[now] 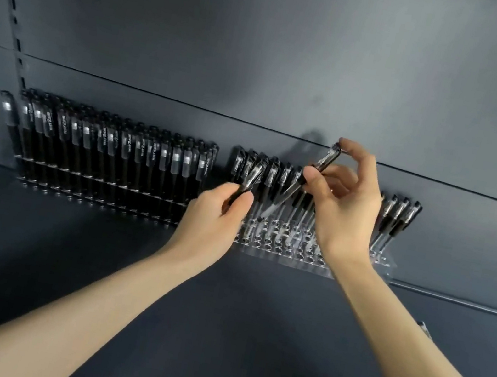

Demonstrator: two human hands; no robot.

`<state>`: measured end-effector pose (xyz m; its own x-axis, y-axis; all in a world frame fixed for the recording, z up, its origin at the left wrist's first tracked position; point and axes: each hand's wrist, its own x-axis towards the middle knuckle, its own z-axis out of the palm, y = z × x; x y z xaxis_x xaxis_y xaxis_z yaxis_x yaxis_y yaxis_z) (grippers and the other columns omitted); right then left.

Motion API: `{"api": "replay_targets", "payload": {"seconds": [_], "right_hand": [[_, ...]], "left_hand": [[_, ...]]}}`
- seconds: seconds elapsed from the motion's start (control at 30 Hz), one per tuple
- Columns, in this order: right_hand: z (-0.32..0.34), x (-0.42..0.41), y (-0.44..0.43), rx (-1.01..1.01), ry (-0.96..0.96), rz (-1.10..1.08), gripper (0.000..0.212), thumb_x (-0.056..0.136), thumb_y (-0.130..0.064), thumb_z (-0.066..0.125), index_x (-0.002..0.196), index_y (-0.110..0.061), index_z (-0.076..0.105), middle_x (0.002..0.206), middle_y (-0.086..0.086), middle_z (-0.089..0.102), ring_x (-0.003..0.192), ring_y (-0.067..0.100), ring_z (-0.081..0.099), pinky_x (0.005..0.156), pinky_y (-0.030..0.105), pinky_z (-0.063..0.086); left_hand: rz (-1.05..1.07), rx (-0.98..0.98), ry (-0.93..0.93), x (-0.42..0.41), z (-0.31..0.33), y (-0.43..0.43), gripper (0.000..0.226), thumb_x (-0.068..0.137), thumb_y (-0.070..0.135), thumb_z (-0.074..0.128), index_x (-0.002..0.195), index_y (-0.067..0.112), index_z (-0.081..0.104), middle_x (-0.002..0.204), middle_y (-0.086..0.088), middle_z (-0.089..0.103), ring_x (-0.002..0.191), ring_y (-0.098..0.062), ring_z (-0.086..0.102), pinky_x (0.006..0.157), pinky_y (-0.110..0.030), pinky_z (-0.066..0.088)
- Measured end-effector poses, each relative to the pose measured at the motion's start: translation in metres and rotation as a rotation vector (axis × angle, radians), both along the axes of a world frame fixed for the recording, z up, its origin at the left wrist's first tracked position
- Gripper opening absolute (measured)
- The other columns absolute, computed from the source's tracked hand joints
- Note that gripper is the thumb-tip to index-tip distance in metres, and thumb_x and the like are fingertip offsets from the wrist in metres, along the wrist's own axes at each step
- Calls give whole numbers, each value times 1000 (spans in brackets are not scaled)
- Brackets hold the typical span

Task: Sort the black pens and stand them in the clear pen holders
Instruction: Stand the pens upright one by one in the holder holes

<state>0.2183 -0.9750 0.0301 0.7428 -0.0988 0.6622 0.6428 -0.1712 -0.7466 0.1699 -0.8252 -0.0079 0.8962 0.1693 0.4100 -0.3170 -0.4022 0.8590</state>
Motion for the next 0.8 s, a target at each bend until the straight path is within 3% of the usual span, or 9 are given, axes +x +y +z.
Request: {"api": "replay_targets", "payload": {"seconds": [0.13,0.23,0.4,0.53,0.67,0.8], "right_hand": [[1,14,5,-50,-99,-82,42,83,-7,70,109,-31,49,78,-14,60,71,10,61,70,23,50],[-4,21,5,-128,-111,-99,41,83,-8,70,112,-29,50,81,-14,57,70,8,59,70,20,49],[-8,27,6,-243,-130,-96,40,84,-12,70,118,-26,56,79,-14,55,66,8,58,63,10,42],[-15,29,4,-397,-148,-103,39,87,-11,67,125,-15,58,80,-9,63,73,15,66,73,21,53],[-19,27,4,-502,-98,-121,34,86,-13,68,118,-13,57,80,-8,65,76,14,66,78,26,53],[-21,25,4,-526,-60,-109,28,88,-11,66,114,-13,56,82,-1,70,74,19,67,77,36,54]], "left_hand": [[-96,-100,-52,5,-12,0,29,99,29,43,80,8,50,64,-9,39,56,-19,31,53,-37,27],[-72,-124,-103,4,-18,-1,23,99,29,42,92,14,58,64,-7,44,56,-16,36,51,-36,30],[-31,-204,-117,8,-19,2,23,99,25,42,92,11,59,63,-6,44,57,-15,37,52,-30,32],[-36,-191,-128,7,-22,1,24,99,23,43,87,8,57,61,-4,44,57,-13,40,53,-30,34],[-31,-179,-115,9,-25,-2,14,97,23,46,86,19,54,63,-2,53,56,-10,44,55,-36,37],[-54,-187,-103,11,-29,-1,9,98,28,46,92,26,53,64,3,57,53,-5,47,53,-26,38]]}}
